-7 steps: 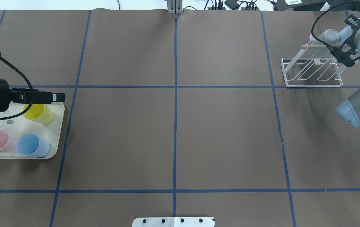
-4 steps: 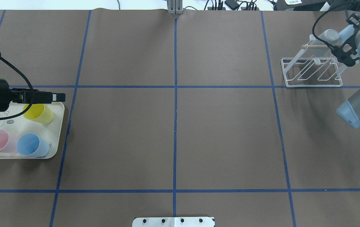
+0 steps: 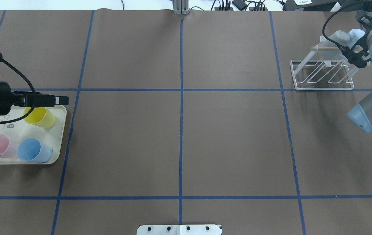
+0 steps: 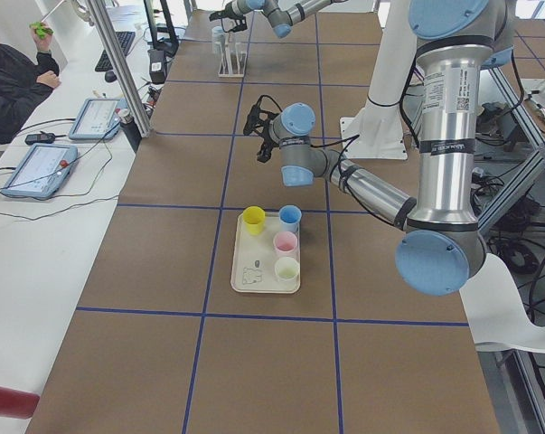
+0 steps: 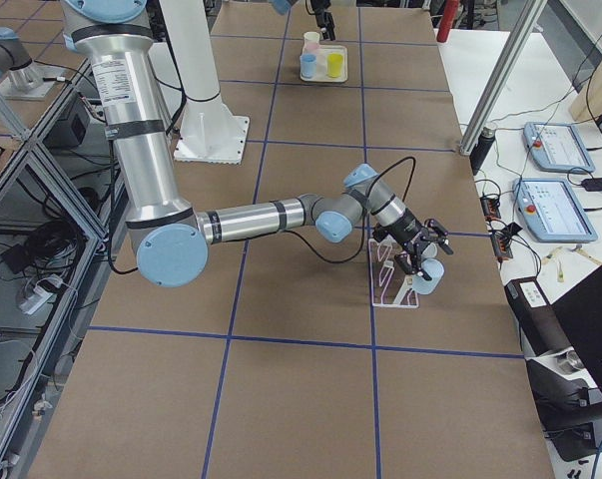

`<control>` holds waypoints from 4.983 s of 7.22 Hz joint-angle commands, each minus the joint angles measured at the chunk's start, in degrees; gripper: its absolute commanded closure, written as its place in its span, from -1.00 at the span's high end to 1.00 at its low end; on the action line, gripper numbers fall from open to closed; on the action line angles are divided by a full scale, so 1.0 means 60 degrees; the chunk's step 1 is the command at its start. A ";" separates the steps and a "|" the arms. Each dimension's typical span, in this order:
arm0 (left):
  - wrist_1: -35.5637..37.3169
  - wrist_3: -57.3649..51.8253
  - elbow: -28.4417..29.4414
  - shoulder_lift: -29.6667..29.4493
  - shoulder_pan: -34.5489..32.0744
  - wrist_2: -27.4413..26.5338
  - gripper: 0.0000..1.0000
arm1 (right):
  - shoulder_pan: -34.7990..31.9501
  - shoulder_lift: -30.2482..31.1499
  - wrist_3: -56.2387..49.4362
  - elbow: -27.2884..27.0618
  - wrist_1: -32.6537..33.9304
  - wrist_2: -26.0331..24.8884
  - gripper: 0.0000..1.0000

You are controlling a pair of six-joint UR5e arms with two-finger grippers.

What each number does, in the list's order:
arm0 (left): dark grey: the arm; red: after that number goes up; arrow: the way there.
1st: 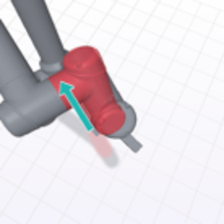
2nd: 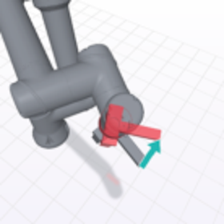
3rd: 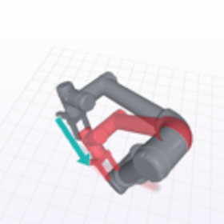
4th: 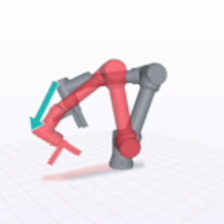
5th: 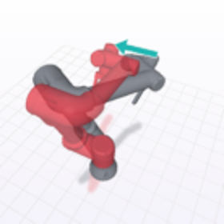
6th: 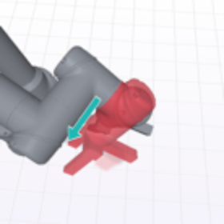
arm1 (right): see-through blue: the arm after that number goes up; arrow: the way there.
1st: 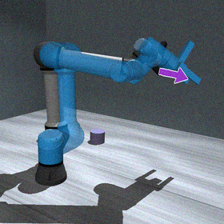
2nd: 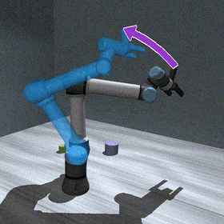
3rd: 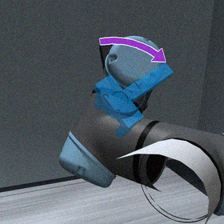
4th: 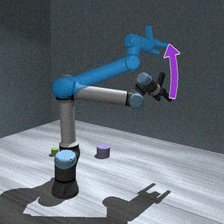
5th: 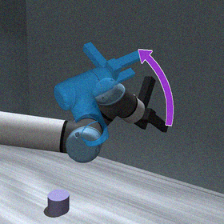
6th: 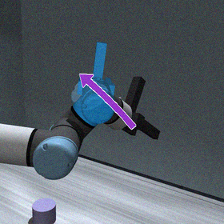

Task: Transfer IKEA cup to right arm and place on rack

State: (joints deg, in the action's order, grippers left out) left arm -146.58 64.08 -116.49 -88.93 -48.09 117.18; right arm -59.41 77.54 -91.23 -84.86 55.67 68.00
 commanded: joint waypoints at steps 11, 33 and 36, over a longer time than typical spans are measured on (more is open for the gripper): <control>0.0979 -0.3018 0.0473 0.1140 -0.0803 -0.0911 0.99 | 0.0276 0.1168 1.5498 -0.3933 -0.2330 0.6082 0.96; 0.0890 -0.3093 0.2643 0.0832 0.0252 -0.2288 -0.36 | 0.2768 0.1095 1.7563 -0.3889 -0.3463 0.6582 1.00; 0.0876 -0.3150 0.2614 0.0832 0.0237 -0.2274 -1.00 | 0.2812 0.1095 1.7549 -0.3875 -0.3463 0.6582 1.00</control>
State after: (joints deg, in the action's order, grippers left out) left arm -141.29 45.45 -100.68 -83.94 -46.64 103.47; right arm -42.60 84.11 14.13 -108.18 34.89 107.49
